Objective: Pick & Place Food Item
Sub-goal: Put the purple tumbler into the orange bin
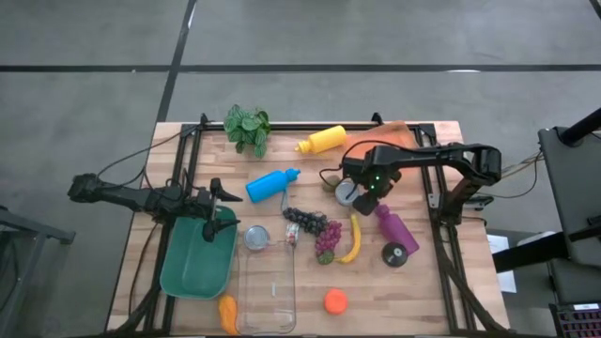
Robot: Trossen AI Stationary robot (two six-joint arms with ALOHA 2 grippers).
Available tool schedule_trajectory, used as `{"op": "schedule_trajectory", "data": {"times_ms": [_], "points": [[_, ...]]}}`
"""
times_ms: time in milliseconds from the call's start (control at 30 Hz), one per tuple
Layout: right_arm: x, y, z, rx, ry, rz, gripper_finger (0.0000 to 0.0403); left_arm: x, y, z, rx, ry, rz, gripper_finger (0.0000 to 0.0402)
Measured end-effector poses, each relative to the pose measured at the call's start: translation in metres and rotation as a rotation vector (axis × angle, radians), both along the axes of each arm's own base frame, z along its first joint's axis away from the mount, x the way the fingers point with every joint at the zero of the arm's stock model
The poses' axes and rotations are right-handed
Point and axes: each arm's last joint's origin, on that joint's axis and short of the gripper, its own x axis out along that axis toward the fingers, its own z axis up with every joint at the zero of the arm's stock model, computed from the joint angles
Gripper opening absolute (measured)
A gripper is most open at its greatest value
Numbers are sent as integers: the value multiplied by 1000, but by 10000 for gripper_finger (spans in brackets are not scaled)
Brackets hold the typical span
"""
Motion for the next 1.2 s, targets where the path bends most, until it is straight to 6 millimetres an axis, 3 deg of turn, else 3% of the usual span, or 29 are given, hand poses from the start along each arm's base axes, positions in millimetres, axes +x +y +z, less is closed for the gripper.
{"op": "schedule_trajectory", "data": {"times_ms": [267, 900, 1200], "points": [[-5, 1, -11, -19, 18, -3, 226, 0, 0, 0, 0, 0, 0, 336], [-15, 26, -10, 30, 144, 35, 228, 0, 0, 0, 0, 0, -1, 336], [-22, 28, -3, -55, 182, -11, 228, 0, 0, 0, 0, 0, 0, 336]]}}
